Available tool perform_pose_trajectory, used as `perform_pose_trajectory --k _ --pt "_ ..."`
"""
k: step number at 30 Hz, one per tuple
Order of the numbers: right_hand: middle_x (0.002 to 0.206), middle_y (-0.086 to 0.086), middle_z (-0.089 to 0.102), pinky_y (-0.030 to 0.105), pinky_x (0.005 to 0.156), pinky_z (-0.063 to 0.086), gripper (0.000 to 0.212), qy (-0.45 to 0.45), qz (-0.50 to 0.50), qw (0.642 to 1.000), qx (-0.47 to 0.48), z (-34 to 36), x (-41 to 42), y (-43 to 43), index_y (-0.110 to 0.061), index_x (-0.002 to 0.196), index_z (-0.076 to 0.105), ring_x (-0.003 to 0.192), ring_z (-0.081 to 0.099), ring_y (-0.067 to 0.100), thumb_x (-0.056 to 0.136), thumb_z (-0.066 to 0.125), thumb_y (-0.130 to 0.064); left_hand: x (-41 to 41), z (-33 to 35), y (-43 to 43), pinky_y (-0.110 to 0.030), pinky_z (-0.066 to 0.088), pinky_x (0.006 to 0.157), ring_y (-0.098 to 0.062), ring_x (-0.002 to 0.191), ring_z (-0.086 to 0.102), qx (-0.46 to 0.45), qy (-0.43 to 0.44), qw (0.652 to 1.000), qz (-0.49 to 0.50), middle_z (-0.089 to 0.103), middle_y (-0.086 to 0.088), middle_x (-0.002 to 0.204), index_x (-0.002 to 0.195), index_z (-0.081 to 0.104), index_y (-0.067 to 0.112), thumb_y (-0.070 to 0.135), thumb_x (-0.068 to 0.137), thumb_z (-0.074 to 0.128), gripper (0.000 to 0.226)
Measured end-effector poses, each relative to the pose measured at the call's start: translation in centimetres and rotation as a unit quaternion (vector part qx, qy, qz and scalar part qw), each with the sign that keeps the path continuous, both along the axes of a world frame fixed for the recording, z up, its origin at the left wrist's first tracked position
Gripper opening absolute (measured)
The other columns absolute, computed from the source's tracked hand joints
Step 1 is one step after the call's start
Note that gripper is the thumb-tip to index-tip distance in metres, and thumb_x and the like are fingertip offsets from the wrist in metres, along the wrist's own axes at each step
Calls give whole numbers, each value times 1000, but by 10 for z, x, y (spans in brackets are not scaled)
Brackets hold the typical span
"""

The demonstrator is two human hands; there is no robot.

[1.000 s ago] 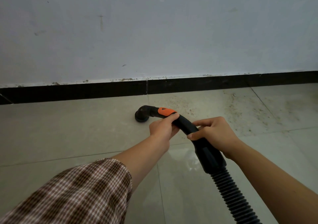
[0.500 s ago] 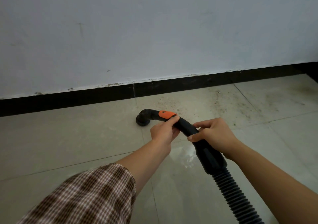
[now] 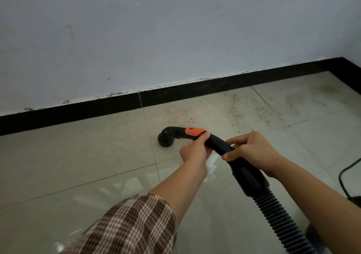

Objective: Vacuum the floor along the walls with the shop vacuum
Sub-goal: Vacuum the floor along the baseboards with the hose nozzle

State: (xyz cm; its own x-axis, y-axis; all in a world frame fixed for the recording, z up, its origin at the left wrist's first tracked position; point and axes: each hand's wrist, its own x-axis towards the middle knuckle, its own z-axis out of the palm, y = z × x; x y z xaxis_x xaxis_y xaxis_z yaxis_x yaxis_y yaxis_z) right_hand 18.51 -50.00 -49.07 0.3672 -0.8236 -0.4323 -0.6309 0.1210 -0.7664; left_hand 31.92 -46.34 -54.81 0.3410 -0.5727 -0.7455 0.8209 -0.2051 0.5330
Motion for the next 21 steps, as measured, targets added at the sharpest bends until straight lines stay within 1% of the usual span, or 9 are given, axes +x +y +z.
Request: perform_pose_trajectory --k 3,6,8,10,12,14,17,19,21 --pt "73 8 75 36 62 62 26 -3 -4 1000 2 3 -7 3 -25 84 79 66 73 28 67 80 -6 -10 3 3 -27 60 71 -24 85 73 0 11 1000 8 74 -16 94 91 68 4 7 78 79 17" --pt "73 9 75 38 64 62 26 1 -3 1000 8 5 -16 7 -24 84 80 66 73 29 67 79 -5 -21 5 7 -30 60 77 -24 86 73 4 24 1000 17 74 -15 93 88 69 5 6 78 79 14" --pt "74 10 75 37 63 62 26 5 -3 1000 15 8 -23 11 -23 84 80 66 72 30 67 79 -4 -30 8 11 -32 60 80 -24 85 73 9 38 999 25 75 -14 93 89 69 5 5 78 78 15" --pt "75 10 75 33 59 60 27 10 0 1000 23 10 -31 13 -23 87 79 65 73 29 67 79 -4 -38 10 15 -32 60 79 -24 84 73 15 47 998 27 75 -13 92 90 69 6 5 77 78 16" --pt "75 10 75 28 54 58 28 12 -1 1000 28 12 -38 16 -23 87 79 64 73 28 67 79 -3 -45 12 19 -30 59 78 -23 83 73 22 49 998 29 75 -12 91 91 70 6 5 78 79 16" --pt "74 10 75 24 52 56 26 11 -6 999 34 13 -44 17 -23 82 79 63 72 27 66 79 -2 -51 14 21 -28 59 73 -22 83 73 26 50 998 32 75 -11 91 91 70 6 6 78 79 15" --pt "75 10 75 25 52 56 27 16 -9 999 50 15 -52 19 -21 83 81 63 72 26 65 79 -1 -61 16 26 -25 56 66 -22 82 72 43 43 997 38 74 -9 88 86 71 9 8 78 79 12" --pt "75 11 75 27 53 56 28 22 -11 998 59 17 -57 19 -21 83 81 63 72 27 65 79 1 -67 17 30 -24 55 65 -20 80 72 54 35 997 39 74 -6 85 82 70 11 10 77 80 10" --pt "75 12 75 26 53 56 29 28 -8 998 61 18 -60 21 -24 79 81 63 72 27 65 79 2 -71 17 32 -23 54 64 -19 78 72 57 36 997 36 74 -5 83 79 70 12 10 77 80 11"
